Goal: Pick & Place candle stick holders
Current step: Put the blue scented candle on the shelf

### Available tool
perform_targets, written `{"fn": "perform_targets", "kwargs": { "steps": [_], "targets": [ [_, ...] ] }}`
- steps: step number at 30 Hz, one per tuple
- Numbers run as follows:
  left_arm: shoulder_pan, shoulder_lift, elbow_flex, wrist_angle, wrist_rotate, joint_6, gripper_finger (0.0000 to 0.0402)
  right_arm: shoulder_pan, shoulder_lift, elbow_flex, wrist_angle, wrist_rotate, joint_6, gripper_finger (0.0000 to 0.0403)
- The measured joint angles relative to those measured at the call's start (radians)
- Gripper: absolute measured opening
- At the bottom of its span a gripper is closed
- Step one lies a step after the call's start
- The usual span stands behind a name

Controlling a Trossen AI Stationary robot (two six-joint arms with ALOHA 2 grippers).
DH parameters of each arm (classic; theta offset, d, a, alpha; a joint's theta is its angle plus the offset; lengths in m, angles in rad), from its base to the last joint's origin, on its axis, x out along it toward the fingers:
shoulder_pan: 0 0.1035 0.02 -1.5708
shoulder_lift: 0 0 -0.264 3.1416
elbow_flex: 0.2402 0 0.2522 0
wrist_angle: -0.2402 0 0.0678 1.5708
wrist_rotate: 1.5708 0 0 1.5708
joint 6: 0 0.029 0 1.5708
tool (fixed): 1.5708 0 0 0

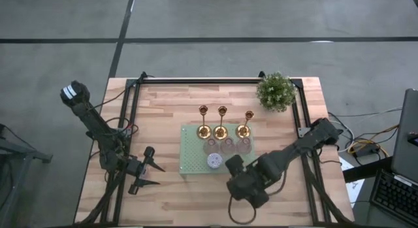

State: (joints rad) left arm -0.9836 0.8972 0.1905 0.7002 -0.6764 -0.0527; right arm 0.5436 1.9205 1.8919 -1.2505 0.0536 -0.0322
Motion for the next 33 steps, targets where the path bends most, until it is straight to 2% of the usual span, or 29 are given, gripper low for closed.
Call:
{"fn": "perform_targets", "kwargs": {
  "steps": [7,23,33],
  "targets": [
    [0.0,0.0,0.0,0.001,-0.003,0.0,0.0232,-0.055,-0.041,-0.003,-0.015,-0.009,0.253,0.0298],
    [0.0,0.0,0.0,0.002,-0.002,0.0,0.0232,-0.108,-0.027,-0.003,-0.054,-0.002,0.984,0.0298],
    [0.0,0.0,0.0,0.002,0.0,0.0,0.0232,-0.162,-0.026,-0.005,-0.081,0.024,1.211,0.0299]
  ]
}}
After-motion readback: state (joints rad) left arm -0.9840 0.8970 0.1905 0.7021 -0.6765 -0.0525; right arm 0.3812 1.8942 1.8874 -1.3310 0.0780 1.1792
